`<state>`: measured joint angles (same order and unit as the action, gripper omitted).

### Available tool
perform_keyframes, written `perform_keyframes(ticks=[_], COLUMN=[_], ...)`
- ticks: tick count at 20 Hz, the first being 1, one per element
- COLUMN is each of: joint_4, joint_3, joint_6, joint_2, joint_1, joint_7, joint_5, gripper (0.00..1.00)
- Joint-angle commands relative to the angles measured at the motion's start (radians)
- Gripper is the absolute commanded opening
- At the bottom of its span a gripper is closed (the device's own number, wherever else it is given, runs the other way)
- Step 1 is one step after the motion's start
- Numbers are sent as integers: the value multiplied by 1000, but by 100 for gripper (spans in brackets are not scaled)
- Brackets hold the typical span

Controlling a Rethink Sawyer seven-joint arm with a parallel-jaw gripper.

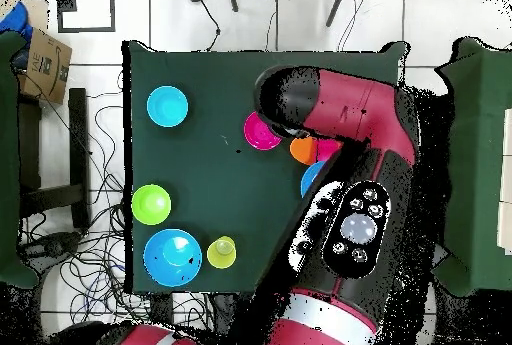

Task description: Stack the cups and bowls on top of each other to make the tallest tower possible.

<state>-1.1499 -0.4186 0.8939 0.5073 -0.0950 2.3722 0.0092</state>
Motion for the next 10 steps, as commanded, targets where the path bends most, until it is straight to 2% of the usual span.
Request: perform_keyframes(ticks=[1,4,10], joint_4=[-144,-155,-171], joint_3=[97,106,115], joint_6=[-107,-184,-214], joint_2=[-24,-31,-33], joint_1=[-17,-22,-31], joint_7=[186,181,161], joint_5=[67,81,120], gripper=[100,100,100])
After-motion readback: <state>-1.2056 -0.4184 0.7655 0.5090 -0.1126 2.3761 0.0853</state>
